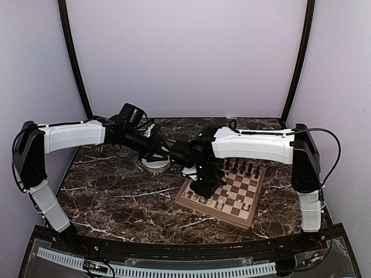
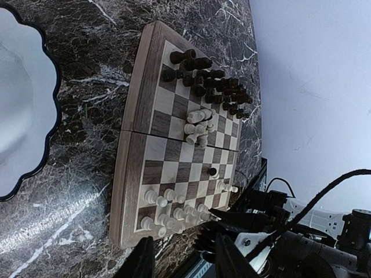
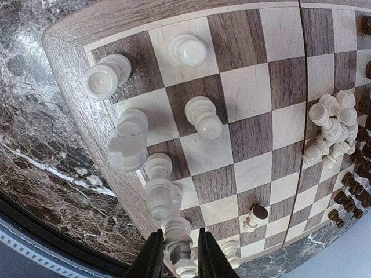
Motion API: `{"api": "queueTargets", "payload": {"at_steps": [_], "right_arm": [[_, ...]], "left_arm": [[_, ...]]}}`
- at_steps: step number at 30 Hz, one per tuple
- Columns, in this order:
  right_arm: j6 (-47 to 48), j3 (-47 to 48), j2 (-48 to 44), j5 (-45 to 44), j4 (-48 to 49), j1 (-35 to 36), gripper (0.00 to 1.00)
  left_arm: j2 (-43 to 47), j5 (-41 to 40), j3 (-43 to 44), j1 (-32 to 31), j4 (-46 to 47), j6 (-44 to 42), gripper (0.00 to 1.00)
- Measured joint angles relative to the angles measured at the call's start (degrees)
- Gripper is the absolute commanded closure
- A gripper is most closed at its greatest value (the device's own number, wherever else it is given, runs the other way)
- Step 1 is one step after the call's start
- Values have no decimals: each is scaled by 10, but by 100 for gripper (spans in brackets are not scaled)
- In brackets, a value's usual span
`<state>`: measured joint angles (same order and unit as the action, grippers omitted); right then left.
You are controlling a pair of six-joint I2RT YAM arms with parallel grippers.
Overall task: Set up the chess pieces on the board
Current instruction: Place the queen at d1.
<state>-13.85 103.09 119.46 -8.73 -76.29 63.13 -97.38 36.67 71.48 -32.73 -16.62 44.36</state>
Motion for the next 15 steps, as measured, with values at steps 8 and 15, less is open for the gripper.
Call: {"api": "queueTargets", "payload": {"at_steps": [8, 15], "right_arm": [[0, 0, 0, 1, 0, 0, 74], [1, -10, 0, -1, 1, 0, 82]], "left_arm": [[-16, 6, 0, 0, 2, 4, 62], [-18, 11, 1, 0, 2, 5, 62]]}}
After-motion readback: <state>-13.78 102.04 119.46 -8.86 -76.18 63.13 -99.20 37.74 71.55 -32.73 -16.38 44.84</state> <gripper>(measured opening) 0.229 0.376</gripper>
